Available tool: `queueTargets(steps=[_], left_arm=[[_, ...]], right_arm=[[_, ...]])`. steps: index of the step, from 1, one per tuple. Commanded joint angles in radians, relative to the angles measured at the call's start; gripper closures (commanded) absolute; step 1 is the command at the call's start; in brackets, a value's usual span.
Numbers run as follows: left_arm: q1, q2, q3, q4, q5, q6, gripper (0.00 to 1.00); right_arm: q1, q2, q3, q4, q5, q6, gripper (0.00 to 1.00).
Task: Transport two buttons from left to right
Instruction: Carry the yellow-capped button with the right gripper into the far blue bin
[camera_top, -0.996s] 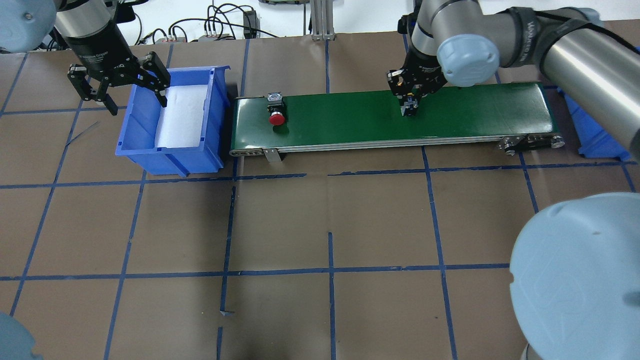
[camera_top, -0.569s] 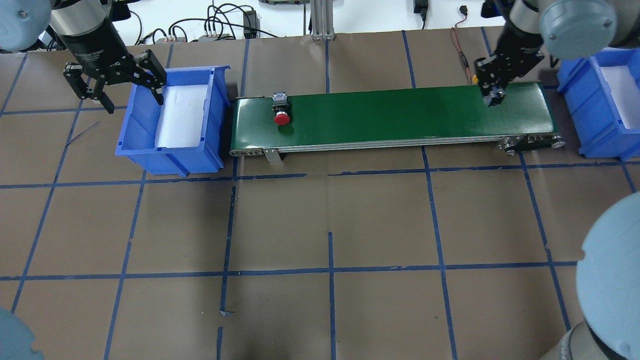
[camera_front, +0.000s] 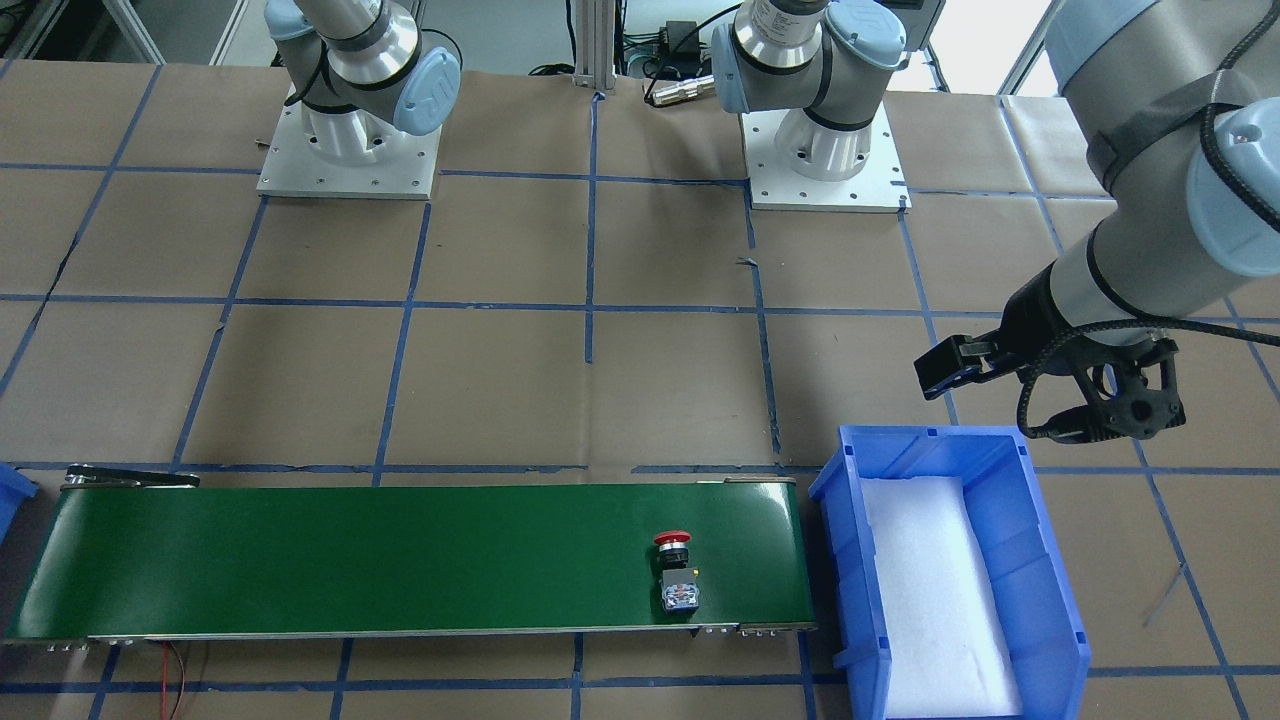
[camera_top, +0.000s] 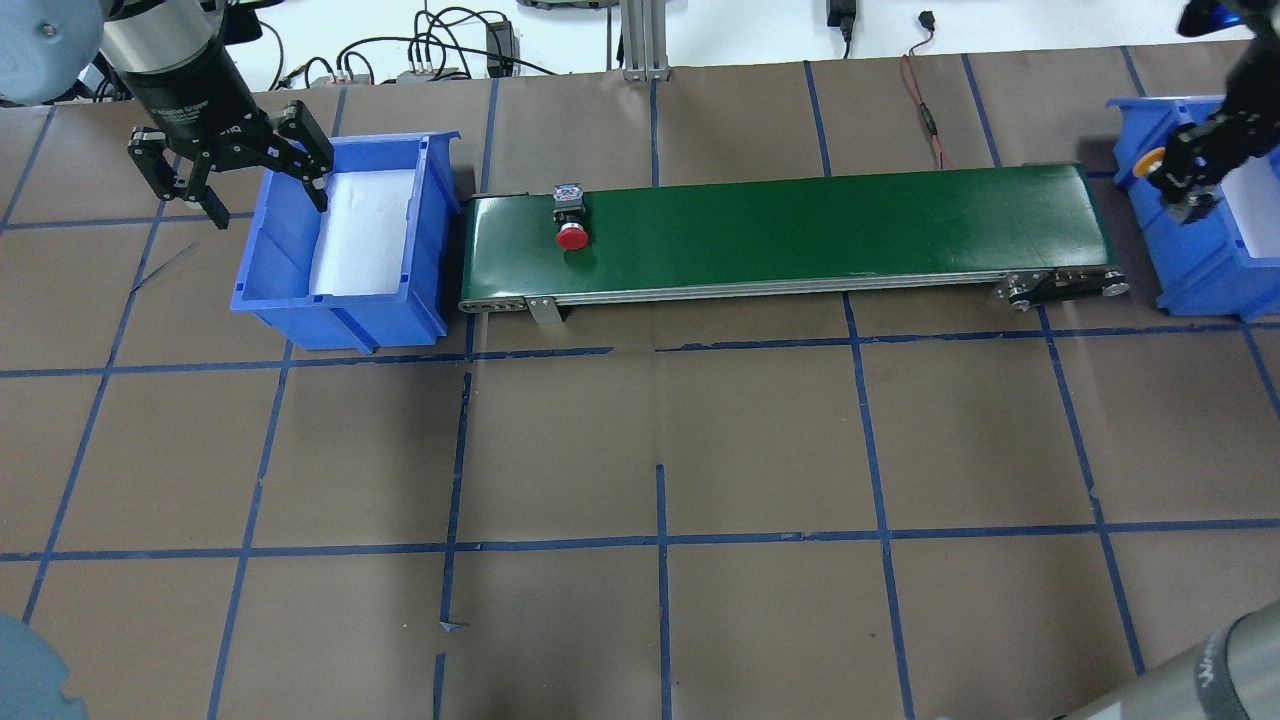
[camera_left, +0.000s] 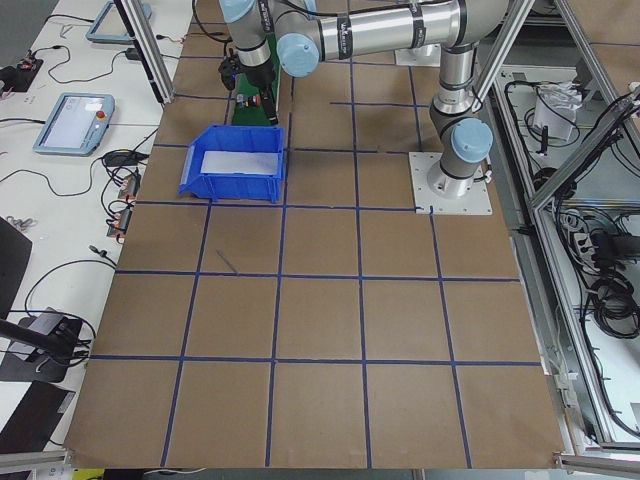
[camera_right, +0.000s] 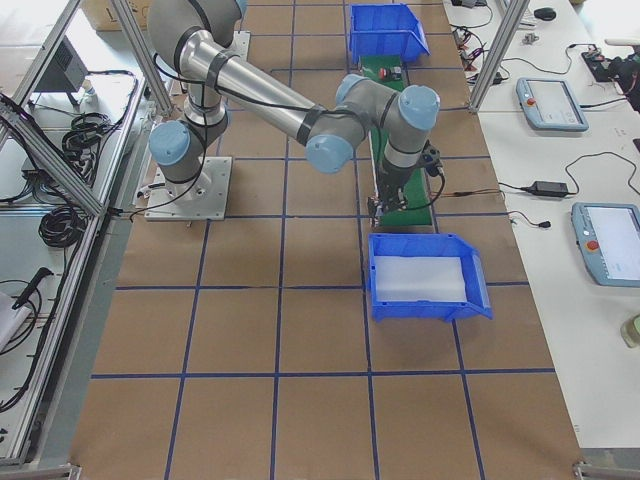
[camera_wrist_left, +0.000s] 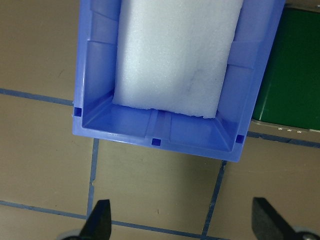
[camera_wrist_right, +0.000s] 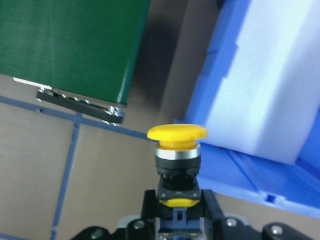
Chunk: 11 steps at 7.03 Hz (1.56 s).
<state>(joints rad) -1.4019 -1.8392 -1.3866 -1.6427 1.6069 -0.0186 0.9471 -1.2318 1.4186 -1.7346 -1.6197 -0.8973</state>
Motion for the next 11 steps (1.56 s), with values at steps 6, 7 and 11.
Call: queueTargets(steps=[6, 7, 11], left_arm=[[-0.002, -0.009, 0.009, 0.006, -0.001, -0.004, 0.0], [-0.002, -0.009, 0.003, 0.006, -0.001, -0.006, 0.0], [-0.002, -0.008, -0.006, 0.006, -0.002, -0.006, 0.0]], right_arm=[[-0.111, 0.164, -0.101, -0.126, 0.032, -0.111, 0.91], [-0.093, 0.166, -0.096, -0.129, 0.032, -0.109, 0.91], [-0.068, 0.209, -0.098, -0.174, 0.035, -0.104, 0.91]])
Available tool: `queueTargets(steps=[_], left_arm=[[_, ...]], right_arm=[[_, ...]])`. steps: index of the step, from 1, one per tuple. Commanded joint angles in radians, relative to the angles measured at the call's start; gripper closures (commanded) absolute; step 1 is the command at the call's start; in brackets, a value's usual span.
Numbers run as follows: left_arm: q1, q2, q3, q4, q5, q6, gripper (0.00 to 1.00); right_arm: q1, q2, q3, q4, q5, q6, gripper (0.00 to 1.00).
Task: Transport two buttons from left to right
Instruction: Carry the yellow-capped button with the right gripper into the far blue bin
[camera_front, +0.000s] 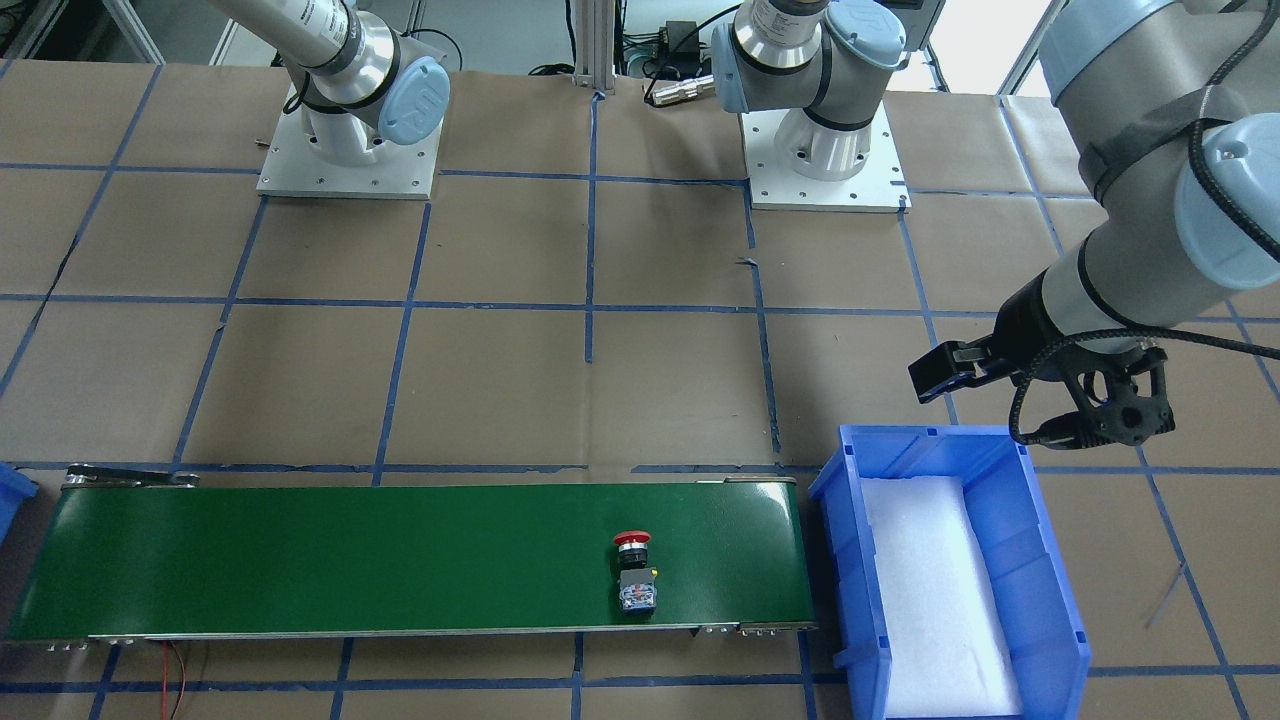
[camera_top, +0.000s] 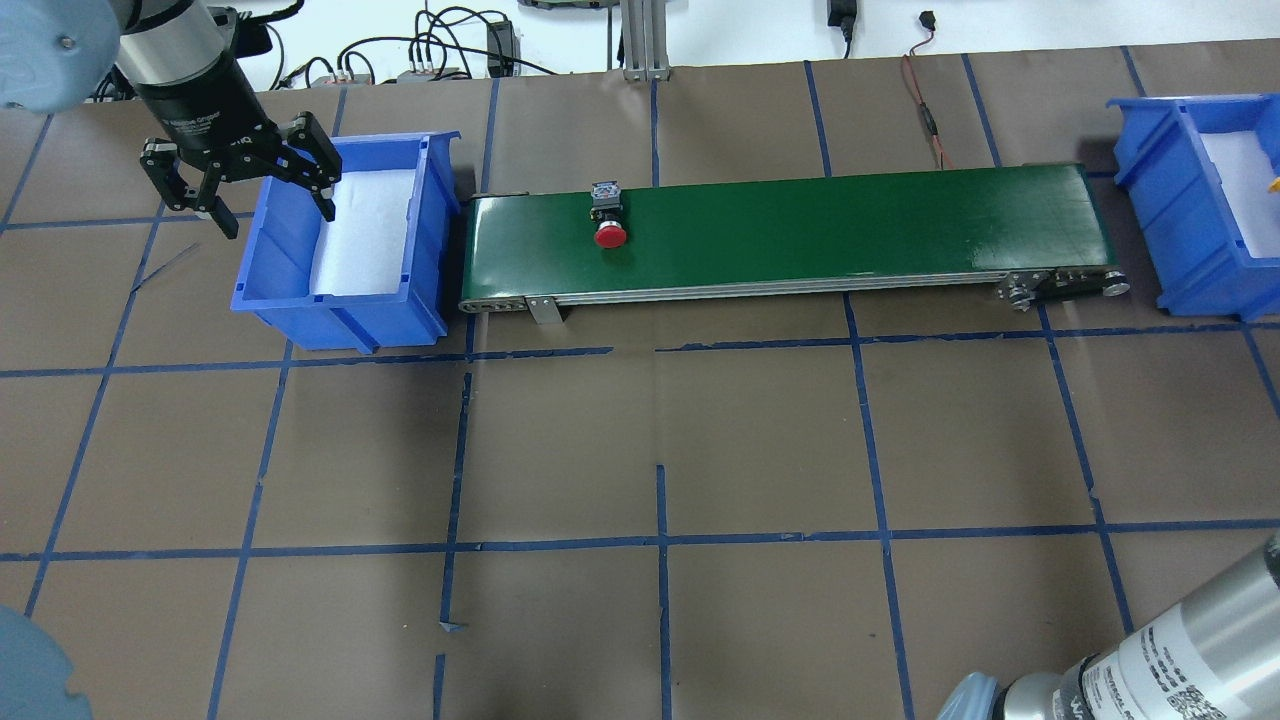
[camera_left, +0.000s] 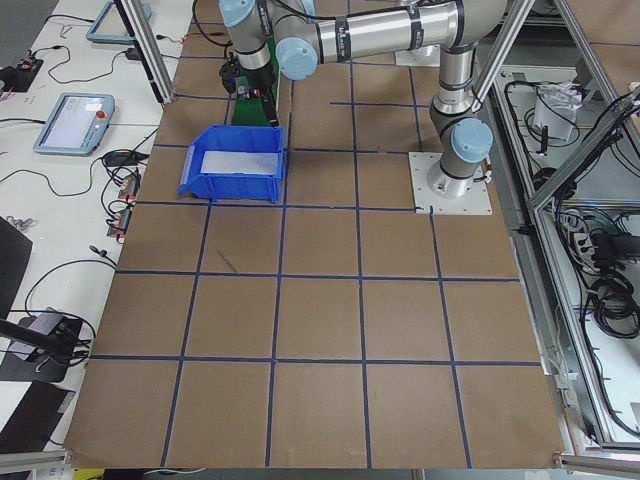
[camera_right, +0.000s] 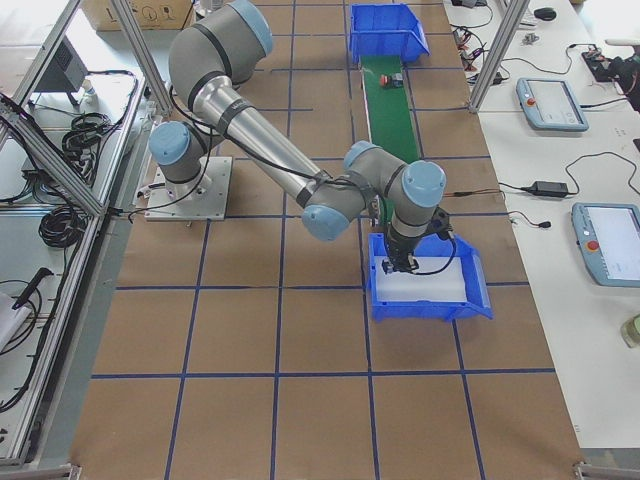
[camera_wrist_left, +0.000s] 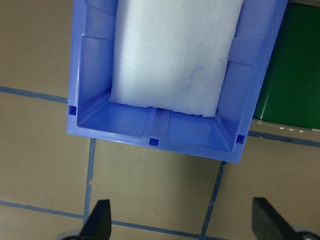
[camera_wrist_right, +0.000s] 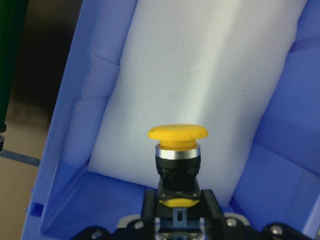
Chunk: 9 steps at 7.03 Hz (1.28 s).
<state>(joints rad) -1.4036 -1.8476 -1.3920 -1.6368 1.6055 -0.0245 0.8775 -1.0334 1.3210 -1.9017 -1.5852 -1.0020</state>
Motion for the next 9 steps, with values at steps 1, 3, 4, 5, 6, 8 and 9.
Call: queueTargets(steps=[1, 3, 4, 5, 6, 8, 9], left_arm=[[0.0, 0.001, -0.001, 0.0, 0.001, 0.0, 0.0], [0.0, 0.001, -0.001, -0.002, 0.001, -0.002, 0.0], [0.0, 0.001, -0.001, -0.002, 0.001, -0.002, 0.0], [0.001, 0.001, -0.002, -0.002, 0.001, -0.002, 0.0], [0.002, 0.001, -0.002, -0.002, 0.001, 0.0, 0.0], [0.002, 0.001, -0.002, -0.002, 0.001, 0.0, 0.0], [0.003, 0.002, -0.002, -0.002, 0.001, 0.0, 0.0]], right_arm=[[0.002, 0.012, 0.004, -0.007, 0.001, 0.0, 0.91], [0.002, 0.036, 0.004, -0.019, 0.001, 0.0, 0.91], [0.002, 0.048, -0.002, -0.02, 0.001, 0.0, 0.91], [0.002, 0.058, -0.002, -0.025, 0.001, 0.002, 0.91], [0.002, 0.062, 0.004, -0.04, 0.001, 0.0, 0.9], [0.002, 0.087, 0.001, -0.054, 0.001, 0.0, 0.89], [0.002, 0.099, 0.003, -0.063, 0.001, 0.0, 0.89]])
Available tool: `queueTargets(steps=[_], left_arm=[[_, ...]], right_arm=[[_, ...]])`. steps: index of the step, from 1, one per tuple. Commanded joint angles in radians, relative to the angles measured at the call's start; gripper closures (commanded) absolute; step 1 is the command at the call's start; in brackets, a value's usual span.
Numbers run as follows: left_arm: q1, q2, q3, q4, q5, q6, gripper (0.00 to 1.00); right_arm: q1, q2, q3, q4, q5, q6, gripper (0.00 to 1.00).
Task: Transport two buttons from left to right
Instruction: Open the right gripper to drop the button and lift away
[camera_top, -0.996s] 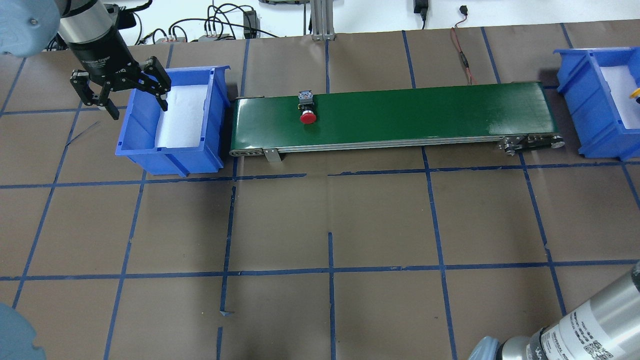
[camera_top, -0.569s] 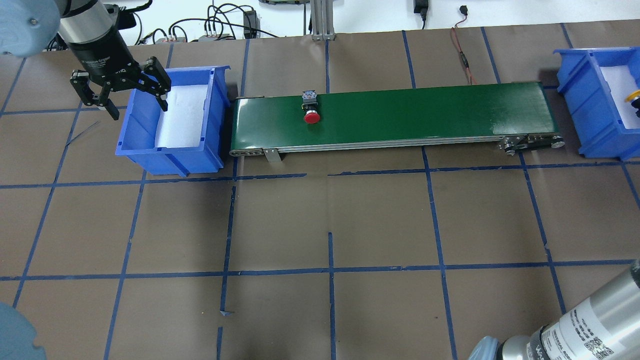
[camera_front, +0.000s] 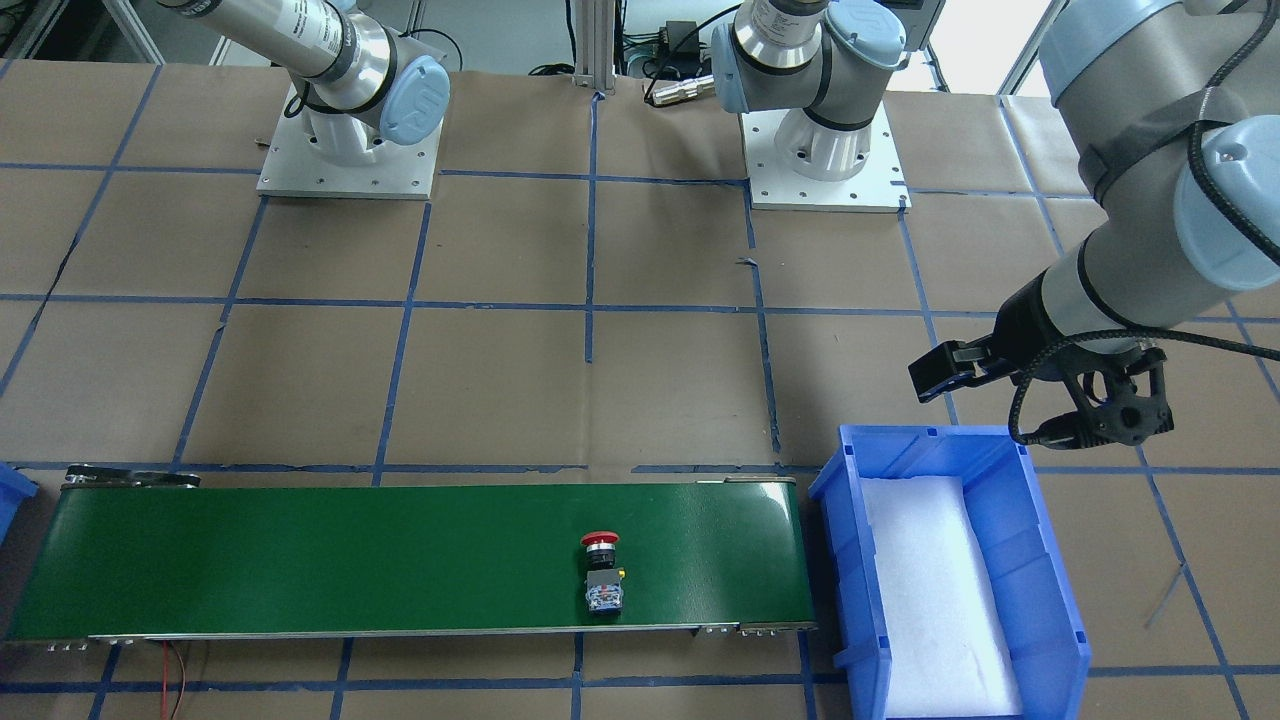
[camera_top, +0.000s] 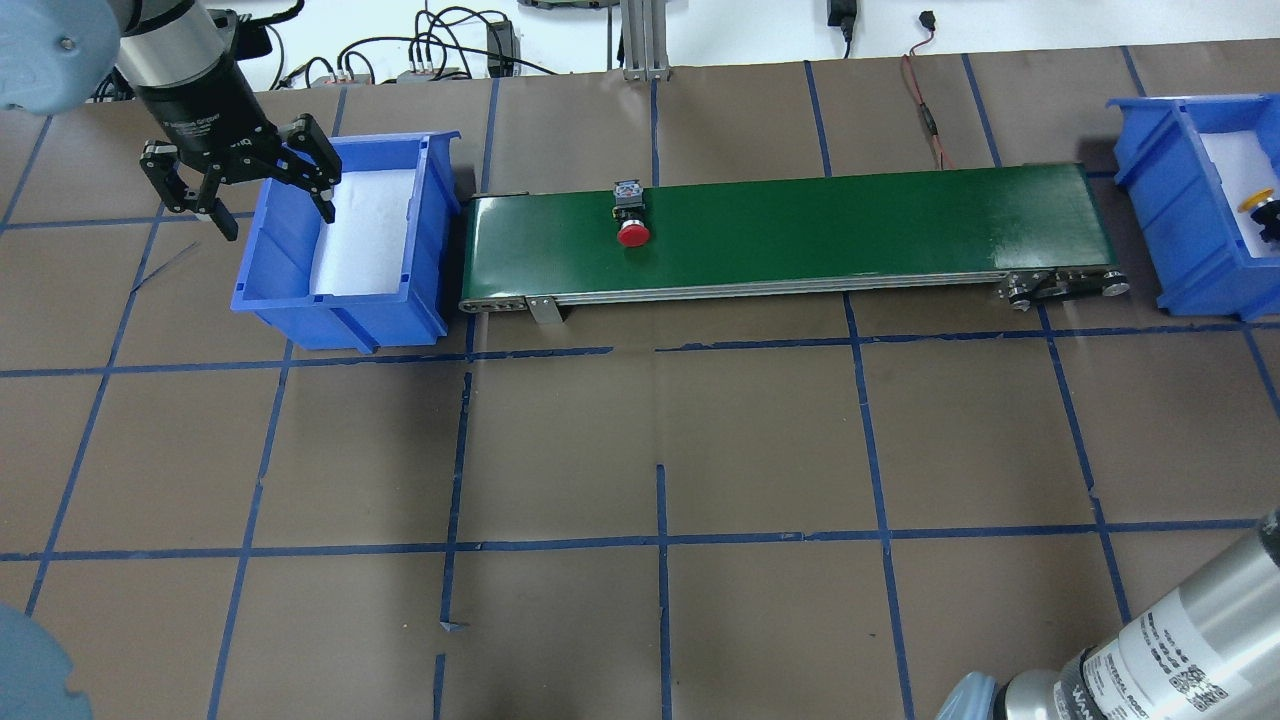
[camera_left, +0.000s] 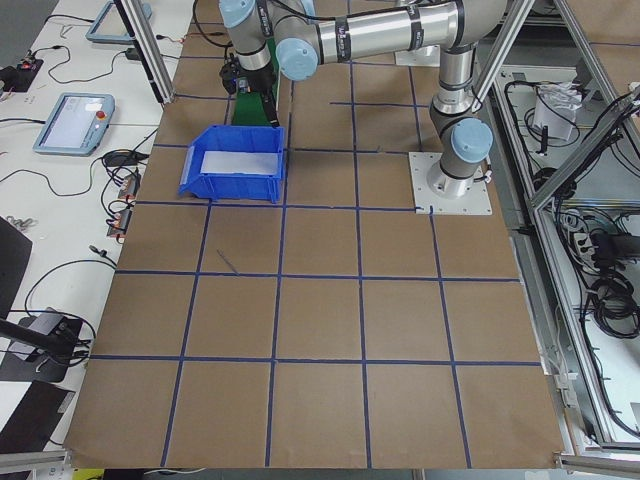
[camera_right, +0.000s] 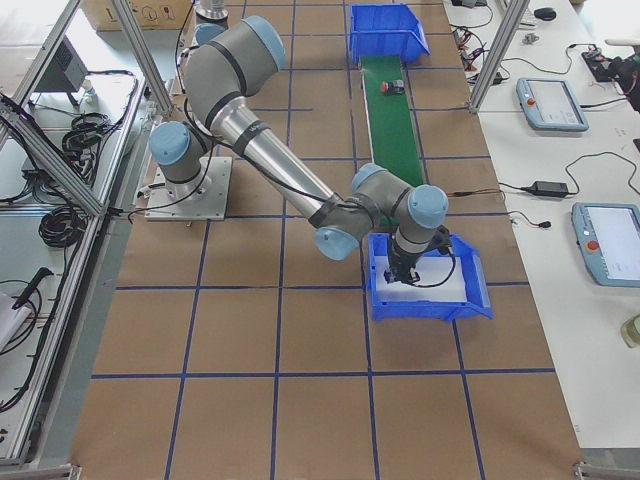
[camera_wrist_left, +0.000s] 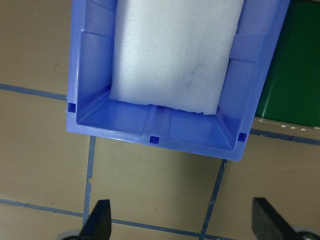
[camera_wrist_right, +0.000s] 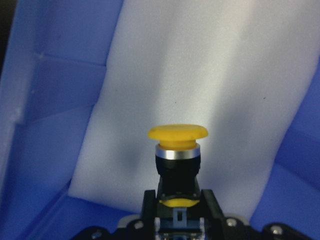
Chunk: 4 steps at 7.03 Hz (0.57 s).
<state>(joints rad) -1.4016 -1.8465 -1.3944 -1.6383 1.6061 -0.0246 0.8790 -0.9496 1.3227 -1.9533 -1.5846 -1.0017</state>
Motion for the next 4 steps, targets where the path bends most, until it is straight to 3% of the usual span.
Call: queueTargets(steps=[1, 3, 4], left_arm=[[0.003, 0.001, 0.0, 0.0, 0.0, 0.0, 0.0], [0.01, 0.001, 0.0, 0.0, 0.0, 0.0, 0.0], [0.013, 0.001, 0.0, 0.0, 0.0, 0.0, 0.0]], right_arm=[[0.0, 0.023, 0.0, -0.012, 0.0, 0.0, 0.85], [0.0, 0.026, 0.0, -0.01, 0.0, -0.002, 0.52], [0.0, 0.026, -0.003, -0.01, -0.001, -0.003, 0.5]])
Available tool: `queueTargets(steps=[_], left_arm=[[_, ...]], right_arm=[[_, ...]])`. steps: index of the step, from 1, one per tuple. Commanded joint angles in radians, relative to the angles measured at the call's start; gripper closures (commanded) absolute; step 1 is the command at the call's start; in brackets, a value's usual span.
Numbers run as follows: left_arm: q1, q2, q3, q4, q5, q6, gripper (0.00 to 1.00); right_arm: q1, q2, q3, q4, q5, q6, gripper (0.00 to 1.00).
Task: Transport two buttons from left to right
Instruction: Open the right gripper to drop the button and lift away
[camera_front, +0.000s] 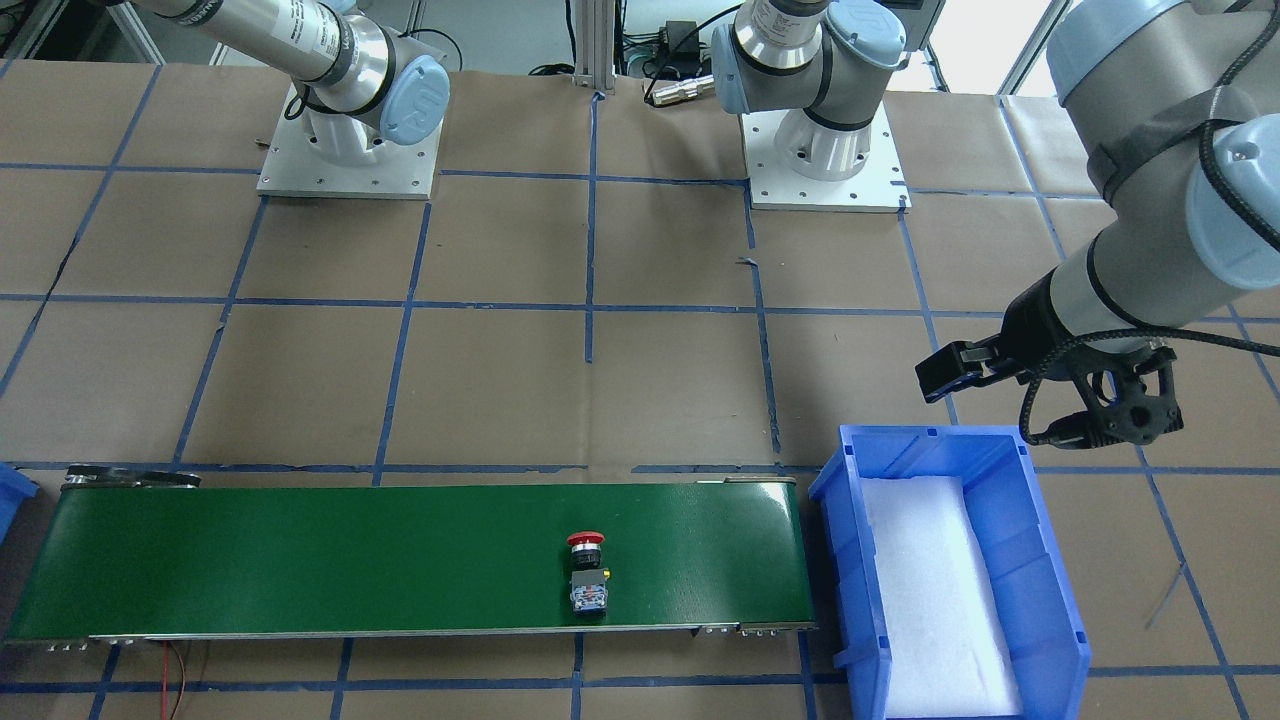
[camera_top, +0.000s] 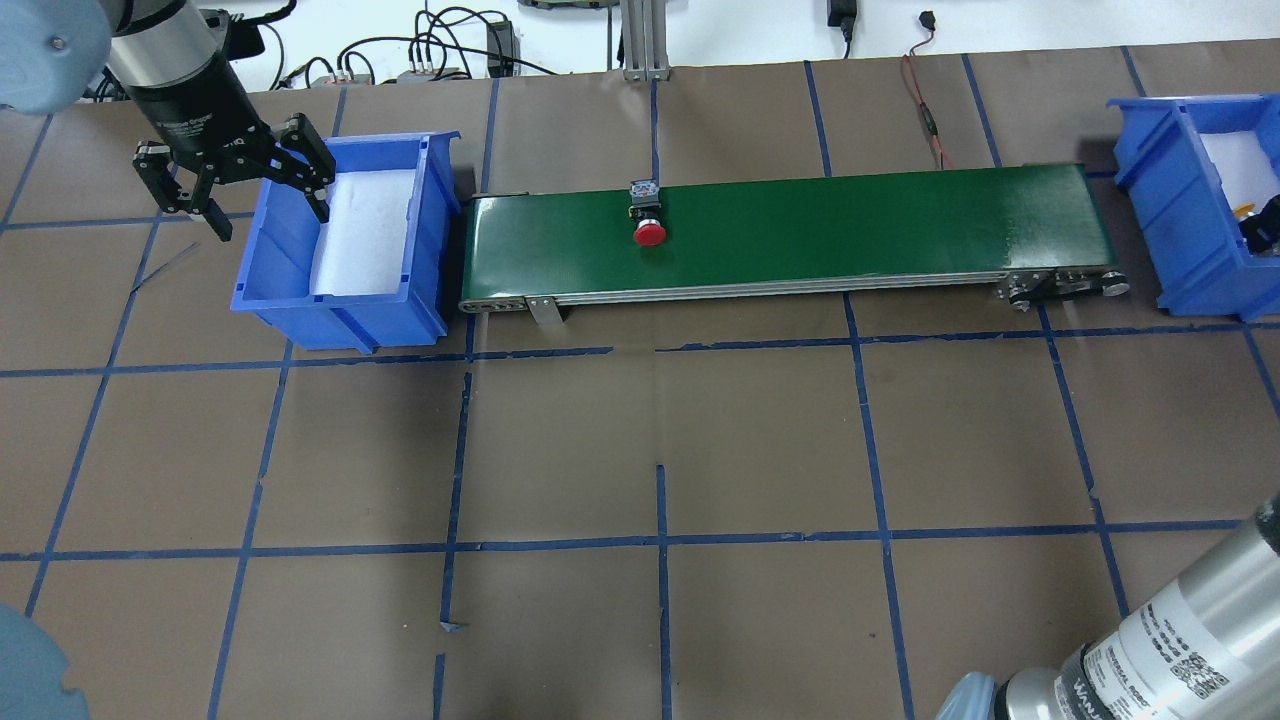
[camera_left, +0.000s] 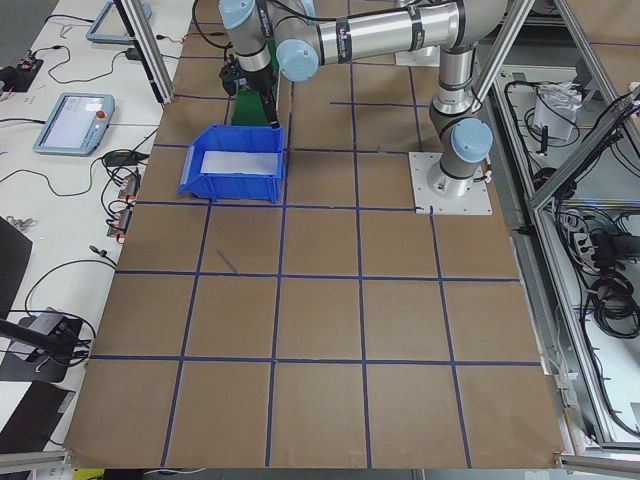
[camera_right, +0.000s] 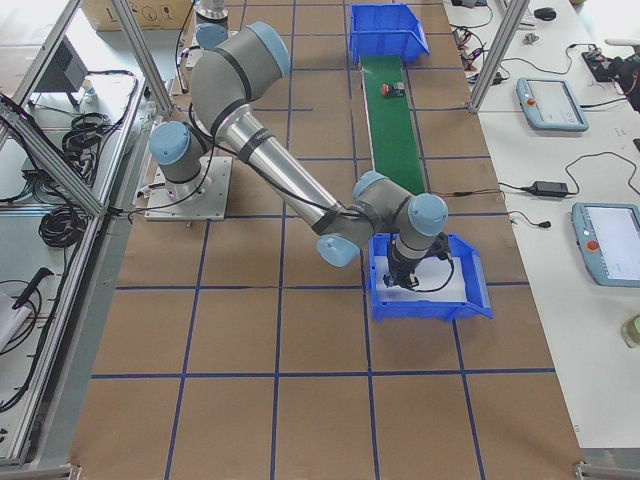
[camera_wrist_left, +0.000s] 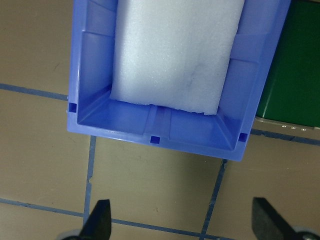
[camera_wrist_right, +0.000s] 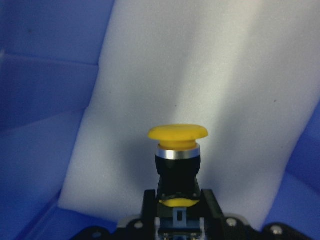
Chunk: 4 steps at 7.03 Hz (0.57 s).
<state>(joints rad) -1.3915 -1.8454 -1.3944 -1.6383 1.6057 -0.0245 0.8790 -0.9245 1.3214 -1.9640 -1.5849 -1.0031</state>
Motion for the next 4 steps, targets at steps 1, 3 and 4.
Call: queueTargets(steps=[1, 3, 4], left_arm=[[0.002, 0.0, 0.0, 0.0, 0.0, 0.0, 0.0], [0.0, 0.0, -0.002, 0.0, -0.001, -0.002, 0.0], [0.002, 0.0, -0.002, 0.0, 0.0, -0.002, 0.0]], right_arm=[[0.0, 0.003, -0.002, 0.0, -0.001, -0.002, 0.5], [0.0, -0.01, -0.034, 0.01, -0.001, 0.001, 0.5], [0.002, -0.022, -0.101, 0.066, -0.001, -0.002, 0.5]])
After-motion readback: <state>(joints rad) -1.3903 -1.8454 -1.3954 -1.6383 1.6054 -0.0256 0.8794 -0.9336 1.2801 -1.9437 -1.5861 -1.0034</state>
